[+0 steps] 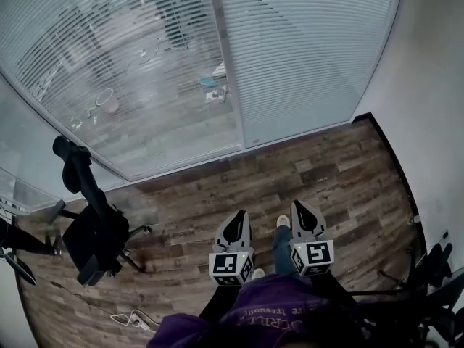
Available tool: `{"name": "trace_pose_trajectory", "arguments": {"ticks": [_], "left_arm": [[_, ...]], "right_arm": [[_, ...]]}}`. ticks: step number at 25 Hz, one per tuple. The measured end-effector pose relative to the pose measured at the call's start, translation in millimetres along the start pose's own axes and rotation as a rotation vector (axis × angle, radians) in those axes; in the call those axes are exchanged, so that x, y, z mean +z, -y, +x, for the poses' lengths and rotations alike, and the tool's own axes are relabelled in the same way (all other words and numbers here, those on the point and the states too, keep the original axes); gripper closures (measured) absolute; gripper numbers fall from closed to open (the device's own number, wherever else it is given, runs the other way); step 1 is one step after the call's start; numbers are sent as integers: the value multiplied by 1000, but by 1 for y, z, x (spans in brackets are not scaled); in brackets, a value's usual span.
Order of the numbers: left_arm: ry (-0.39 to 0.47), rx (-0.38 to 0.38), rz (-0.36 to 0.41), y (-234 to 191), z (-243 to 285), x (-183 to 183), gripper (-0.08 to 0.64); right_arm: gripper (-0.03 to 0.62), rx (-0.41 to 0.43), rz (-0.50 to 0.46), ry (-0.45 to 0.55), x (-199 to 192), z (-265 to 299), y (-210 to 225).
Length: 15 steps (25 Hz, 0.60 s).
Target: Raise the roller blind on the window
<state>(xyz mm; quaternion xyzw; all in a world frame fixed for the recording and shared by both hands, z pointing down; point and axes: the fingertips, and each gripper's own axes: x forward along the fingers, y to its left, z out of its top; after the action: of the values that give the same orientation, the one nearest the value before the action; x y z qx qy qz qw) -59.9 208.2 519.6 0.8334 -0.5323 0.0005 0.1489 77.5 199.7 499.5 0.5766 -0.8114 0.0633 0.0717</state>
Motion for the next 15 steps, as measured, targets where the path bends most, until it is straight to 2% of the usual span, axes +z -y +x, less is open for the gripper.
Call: {"name": "trace_pose_trajectory", "arguments": {"ticks": [3, 7, 11, 15], "left_arm": [[20, 29, 19, -16, 56, 19, 558], [82, 59, 86, -24, 135, 62, 558], [125, 94, 123, -35, 204, 95, 558], [145, 114, 136, -44, 262, 109, 558]], "right_arm": [[594, 36, -14, 10, 18, 58, 26], [594, 47, -47, -10, 43, 123, 75], [594, 80, -67, -1, 61, 172, 113], [594, 84, -69, -5, 63, 210, 147]]}}
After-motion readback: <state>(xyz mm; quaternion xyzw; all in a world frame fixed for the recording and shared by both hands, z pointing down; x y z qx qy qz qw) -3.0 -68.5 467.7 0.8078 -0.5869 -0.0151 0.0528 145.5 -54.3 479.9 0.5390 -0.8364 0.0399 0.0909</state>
